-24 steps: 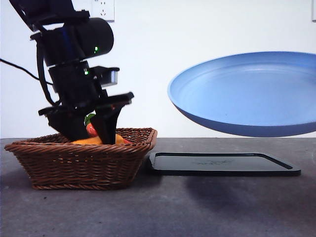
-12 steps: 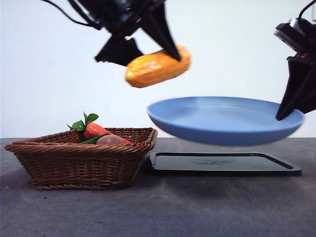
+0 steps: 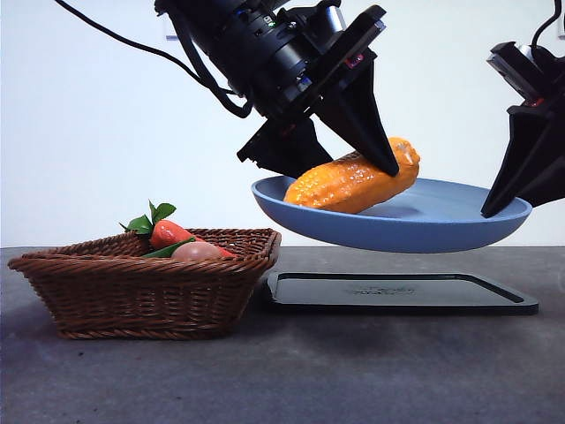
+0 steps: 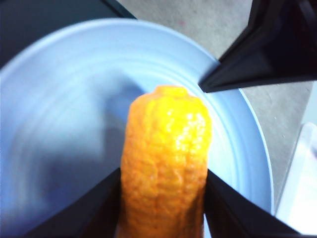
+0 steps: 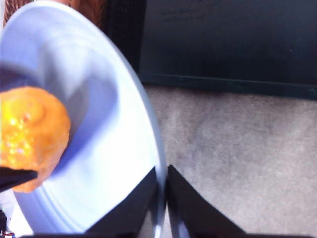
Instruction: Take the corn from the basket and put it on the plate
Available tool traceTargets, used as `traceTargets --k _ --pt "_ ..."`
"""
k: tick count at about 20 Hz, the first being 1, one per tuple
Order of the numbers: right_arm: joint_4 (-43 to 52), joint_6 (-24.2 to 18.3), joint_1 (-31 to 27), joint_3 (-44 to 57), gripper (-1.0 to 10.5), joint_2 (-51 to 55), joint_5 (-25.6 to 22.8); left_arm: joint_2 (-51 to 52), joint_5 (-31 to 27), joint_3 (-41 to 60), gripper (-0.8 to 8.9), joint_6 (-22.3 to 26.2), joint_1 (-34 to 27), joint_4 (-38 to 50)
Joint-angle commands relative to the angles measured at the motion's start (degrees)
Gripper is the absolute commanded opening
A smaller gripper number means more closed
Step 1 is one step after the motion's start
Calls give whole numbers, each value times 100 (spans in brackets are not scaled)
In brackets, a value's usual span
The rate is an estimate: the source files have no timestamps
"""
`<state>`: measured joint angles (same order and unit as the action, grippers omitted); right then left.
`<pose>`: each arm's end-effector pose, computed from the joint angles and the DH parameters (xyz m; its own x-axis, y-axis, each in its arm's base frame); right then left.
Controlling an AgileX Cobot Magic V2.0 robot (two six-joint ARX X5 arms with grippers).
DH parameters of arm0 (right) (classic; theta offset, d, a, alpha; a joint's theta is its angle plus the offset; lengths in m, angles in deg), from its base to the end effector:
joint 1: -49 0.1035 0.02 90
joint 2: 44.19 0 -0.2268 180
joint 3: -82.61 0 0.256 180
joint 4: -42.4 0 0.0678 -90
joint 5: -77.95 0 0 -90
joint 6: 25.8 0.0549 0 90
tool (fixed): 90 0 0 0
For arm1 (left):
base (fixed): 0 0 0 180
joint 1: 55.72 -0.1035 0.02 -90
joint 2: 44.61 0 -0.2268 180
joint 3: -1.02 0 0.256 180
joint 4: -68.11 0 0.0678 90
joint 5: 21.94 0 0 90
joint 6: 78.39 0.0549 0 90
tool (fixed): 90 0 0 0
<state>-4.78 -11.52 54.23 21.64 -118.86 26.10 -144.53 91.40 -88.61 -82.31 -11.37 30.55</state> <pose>0.2586 0.0577 0.1647 0.3248 0.6500 -0.6870 -0.1450 0.7520 0.6430 0.2639 -0.2884 0.1935 0.1637 -0.7140 -0.6807 0.7938 0.5050 -0.3389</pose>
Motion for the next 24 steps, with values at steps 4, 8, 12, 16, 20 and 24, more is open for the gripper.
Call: traceTargets --k 4,8,12,16,20,24 --pt "66 4 13 -92 2 -55 83 -118 4 -111 332 92 94 -44" --pt "63 2 13 -92 2 -55 4 -31 94 -131 331 83 105 -52" --pt "103 -9 13 -92 2 -59 -120 234 120 -146 331 63 103 -72" --pt "304 33 -39 -92 2 -68 -361 616 120 -146 331 63 98 -85" --pt "562 125 -267 -151 2 -278 -367 1084 120 -146 331 39 98 -164" --pt "664 140 -527 -555 2 -907 -367 1521 120 -146 329 39 98 -411"
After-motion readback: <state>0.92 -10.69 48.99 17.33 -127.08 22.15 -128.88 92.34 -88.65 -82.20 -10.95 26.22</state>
